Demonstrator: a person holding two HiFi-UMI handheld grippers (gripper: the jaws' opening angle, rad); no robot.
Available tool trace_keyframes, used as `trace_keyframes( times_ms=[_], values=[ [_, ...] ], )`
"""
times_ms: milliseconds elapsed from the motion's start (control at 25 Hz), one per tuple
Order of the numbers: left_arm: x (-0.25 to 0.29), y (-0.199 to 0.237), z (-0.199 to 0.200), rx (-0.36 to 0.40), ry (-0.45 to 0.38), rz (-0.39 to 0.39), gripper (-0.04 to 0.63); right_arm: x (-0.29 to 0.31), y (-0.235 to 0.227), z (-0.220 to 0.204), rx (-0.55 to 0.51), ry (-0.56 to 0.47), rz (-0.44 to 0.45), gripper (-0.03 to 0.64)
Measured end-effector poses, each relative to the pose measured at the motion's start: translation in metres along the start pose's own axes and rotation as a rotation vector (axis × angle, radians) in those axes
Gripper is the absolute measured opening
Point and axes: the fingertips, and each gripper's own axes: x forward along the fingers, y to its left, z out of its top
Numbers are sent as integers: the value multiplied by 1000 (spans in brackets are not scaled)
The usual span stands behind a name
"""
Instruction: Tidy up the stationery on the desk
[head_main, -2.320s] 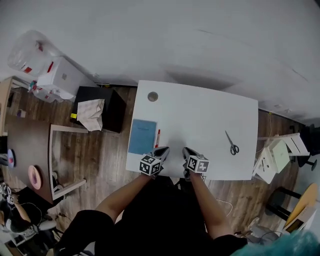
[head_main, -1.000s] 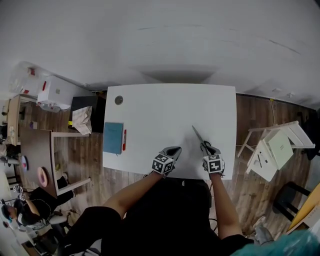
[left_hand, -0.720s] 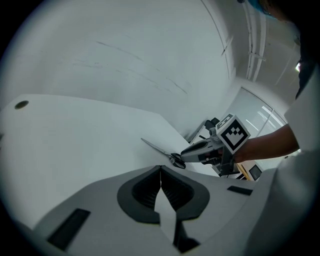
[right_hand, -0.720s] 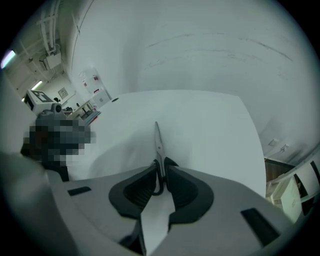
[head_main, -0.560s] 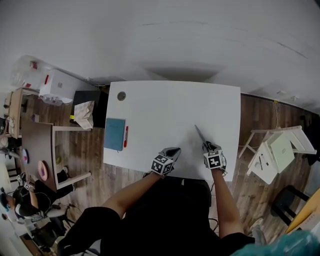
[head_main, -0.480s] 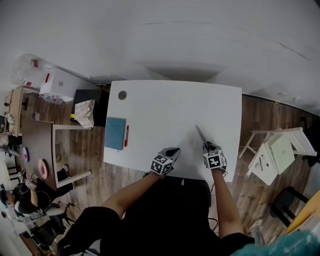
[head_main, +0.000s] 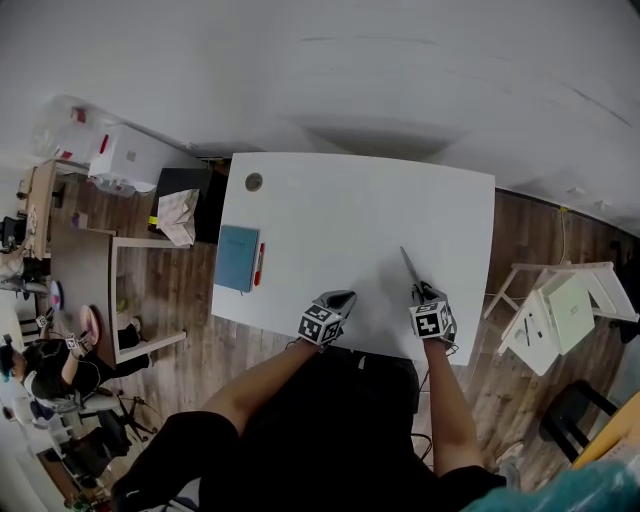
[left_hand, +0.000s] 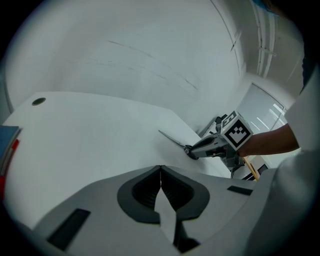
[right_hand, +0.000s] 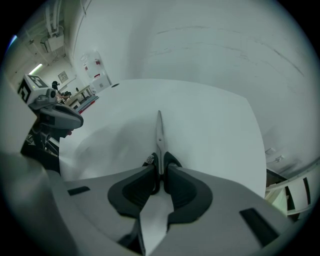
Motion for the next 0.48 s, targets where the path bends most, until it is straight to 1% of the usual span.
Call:
trace_keyframes(
  times_ms=[80,240,360,480],
  values=[
    [-3,7,-2,-6,-2,21,14,-1,3,2,-4,-8,9,92],
    [-12,17,-2,-32,-33,46,14,-7,17,8,6,-45,14,91],
    [-21,25,1,-38,-59,45,14,-10,34,17,27,-75,14,91],
    [-30,31,3,-41,-83,25,14,-13,55,26,57,-108,10,91]
  ],
)
